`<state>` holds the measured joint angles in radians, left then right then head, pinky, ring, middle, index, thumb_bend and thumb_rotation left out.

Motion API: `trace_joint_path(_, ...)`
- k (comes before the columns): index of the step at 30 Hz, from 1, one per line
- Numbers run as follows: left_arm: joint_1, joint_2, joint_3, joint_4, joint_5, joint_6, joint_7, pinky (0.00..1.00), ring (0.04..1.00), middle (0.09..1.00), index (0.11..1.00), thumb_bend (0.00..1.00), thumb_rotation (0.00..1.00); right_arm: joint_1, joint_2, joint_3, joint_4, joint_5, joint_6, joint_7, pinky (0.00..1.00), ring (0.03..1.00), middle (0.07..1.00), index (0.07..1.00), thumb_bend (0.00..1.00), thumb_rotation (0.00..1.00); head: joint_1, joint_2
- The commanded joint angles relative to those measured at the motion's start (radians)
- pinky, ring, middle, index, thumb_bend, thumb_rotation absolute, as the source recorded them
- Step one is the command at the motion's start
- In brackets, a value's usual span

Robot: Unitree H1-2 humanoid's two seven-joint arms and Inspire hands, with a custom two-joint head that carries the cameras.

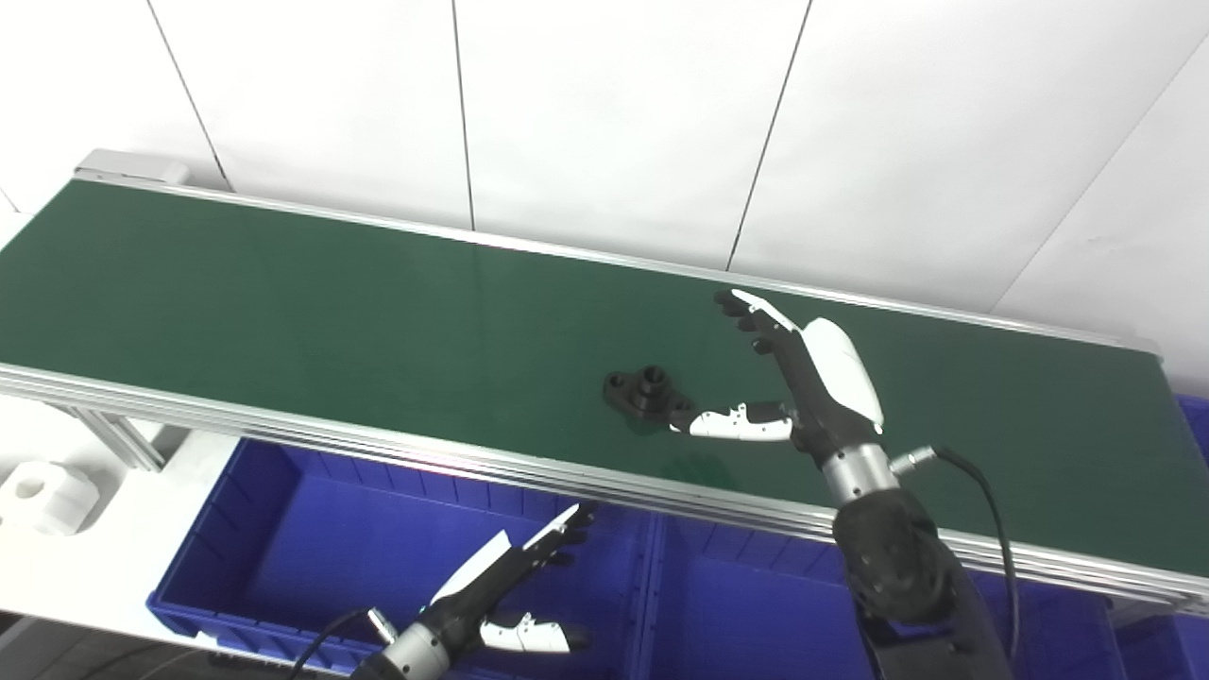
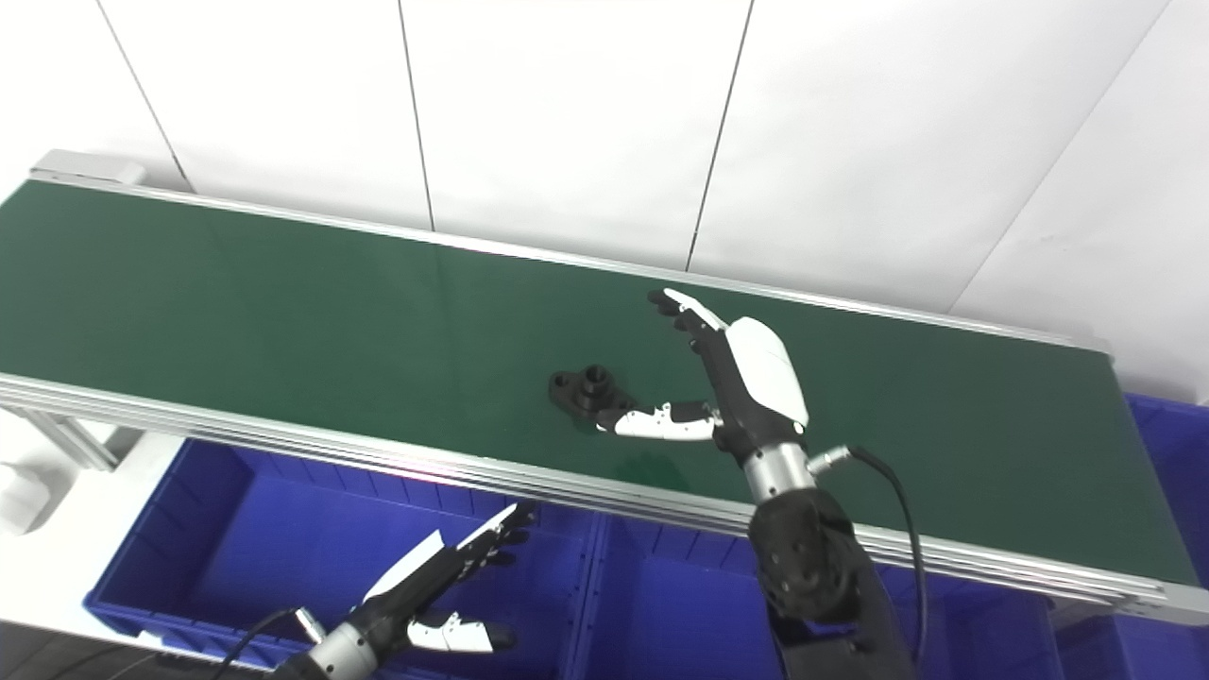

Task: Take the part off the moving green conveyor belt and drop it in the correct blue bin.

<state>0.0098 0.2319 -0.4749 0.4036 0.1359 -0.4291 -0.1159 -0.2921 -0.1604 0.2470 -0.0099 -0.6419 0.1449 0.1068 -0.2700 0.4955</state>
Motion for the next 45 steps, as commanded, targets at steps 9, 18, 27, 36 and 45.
trace_joint_path(9,-0.035,0.024,-0.008,0.016,-0.043,-0.041,0.007,0.87,0.946,0.987,1.0,0.79,0.69,-0.112,-0.023,0.055,0.21,-0.04,-0.076,-0.084,0.72,0.765,0.786,0.799,0.82,0.21,-0.07,-0.02)
trace_joint_path(18,-0.029,0.025,-0.009,0.006,-0.046,-0.041,0.007,0.92,0.971,0.994,1.0,0.78,0.7,-0.143,-0.056,0.089,0.282,-0.067,-0.046,-0.078,0.76,0.777,0.788,0.802,0.77,0.18,-0.071,-0.008)
trace_joint_path(27,-0.02,0.024,-0.008,-0.011,-0.049,-0.041,0.0,1.0,1.0,1.0,1.0,0.78,0.71,-0.149,-0.105,0.119,0.328,-0.109,-0.053,-0.085,0.73,0.747,0.757,0.772,0.72,0.12,-0.076,0.011)
trace_joint_path(36,-0.014,0.02,-0.003,-0.029,-0.054,-0.041,-0.003,0.98,1.0,1.0,1.0,0.8,0.73,-0.151,-0.138,0.184,0.384,-0.161,-0.075,-0.12,0.62,0.638,0.664,0.708,0.66,0.06,-0.082,0.038)
trace_joint_path(45,-0.006,0.02,0.003,-0.051,-0.054,-0.041,0.0,0.95,0.99,1.0,1.0,0.78,0.74,-0.134,-0.164,0.221,0.36,-0.192,-0.055,-0.124,0.22,0.292,0.476,0.494,0.53,0.0,-0.104,0.063)
